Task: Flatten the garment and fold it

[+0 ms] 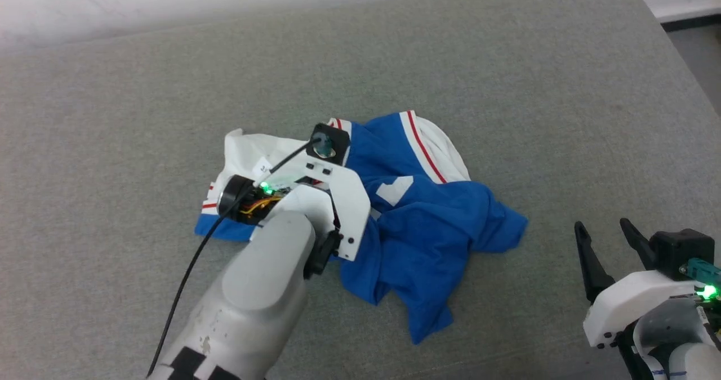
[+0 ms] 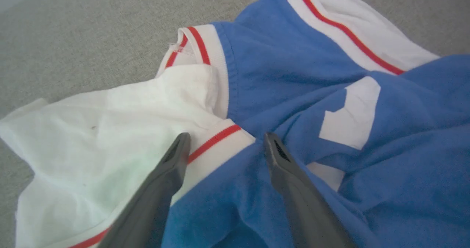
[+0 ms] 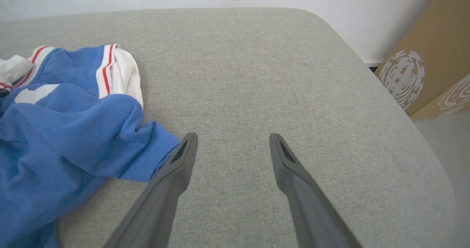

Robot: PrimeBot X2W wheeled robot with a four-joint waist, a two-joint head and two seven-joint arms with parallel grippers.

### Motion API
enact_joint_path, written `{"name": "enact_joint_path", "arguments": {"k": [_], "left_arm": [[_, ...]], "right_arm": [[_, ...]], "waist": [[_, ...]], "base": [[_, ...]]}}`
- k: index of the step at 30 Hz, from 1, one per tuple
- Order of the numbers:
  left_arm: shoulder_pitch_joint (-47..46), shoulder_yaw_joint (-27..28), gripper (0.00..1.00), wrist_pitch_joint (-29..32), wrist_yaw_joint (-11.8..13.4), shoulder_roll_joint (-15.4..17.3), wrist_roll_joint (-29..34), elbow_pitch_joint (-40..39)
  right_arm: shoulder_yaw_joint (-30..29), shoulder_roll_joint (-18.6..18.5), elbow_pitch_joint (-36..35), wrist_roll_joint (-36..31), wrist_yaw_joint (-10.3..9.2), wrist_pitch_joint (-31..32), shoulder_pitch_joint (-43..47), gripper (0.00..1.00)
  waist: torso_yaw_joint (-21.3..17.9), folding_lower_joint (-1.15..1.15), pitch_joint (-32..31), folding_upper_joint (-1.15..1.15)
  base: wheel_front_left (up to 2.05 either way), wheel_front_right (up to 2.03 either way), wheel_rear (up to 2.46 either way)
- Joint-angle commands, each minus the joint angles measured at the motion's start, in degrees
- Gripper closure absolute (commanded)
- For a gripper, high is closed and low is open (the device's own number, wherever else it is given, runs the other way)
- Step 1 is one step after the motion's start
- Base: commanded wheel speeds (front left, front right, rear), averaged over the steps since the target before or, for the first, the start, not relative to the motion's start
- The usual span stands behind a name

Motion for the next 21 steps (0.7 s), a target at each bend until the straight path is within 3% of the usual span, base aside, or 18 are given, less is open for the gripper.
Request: {"name": "enact_joint_path", "arguments": {"k": [1, 6, 7, 8, 14, 21], "left_arm": [[-1.46, 0.28, 0.00, 0.84, -0.04, 0.14, -0.64, 1.77], [-3.67, -0.68, 0.00, 4.85, -1.37, -0.22, -1.99, 6.60], [-4.01, -0.80, 0.65, 4.60, -1.62, -0.30, -2.28, 6.69], [-4.27, -1.01, 1.00, 4.03, -1.97, -0.36, -2.50, 6.54], [-4.21, -0.31, 1.00, -5.51, -0.67, -0.60, -3.55, 1.89], [3.32, 5.76, 1.00, -19.76, 2.53, -0.17, -8.56, -9.83]], "right_arm": [[0.20, 0.26, 0.39, 0.33, -0.12, -0.57, 0.25, 0.00], [0.41, 0.40, 1.50, 0.26, -0.12, -1.24, -0.14, 0.00], [0.30, 0.41, 1.63, 0.27, -0.12, -1.34, -0.25, 0.00], [0.10, 0.42, 1.75, 0.30, -0.12, -1.43, -0.38, 0.00], [-0.83, 0.45, 2.41, 0.20, -0.12, -1.70, -0.31, 0.00], [-1.71, 0.46, 1.73, -0.23, -0.12, -0.69, 1.41, 0.00]], "waist": [[-1.19, 0.00, 1.44, 0.00], [-0.82, 0.00, 2.03, 0.00], [-0.53, 0.00, 2.17, 0.00], [-0.16, 0.00, 2.23, 0.00], [3.37, 0.00, 0.98, 0.00], [9.48, 0.00, -2.13, 0.00]], "base": [[0.00, 0.00, 0.00], [0.00, 0.00, 0.00], [0.00, 0.00, 0.00], [0.00, 0.00, 0.00], [0.00, 0.00, 0.00], [0.00, 0.00, 0.00]]}}
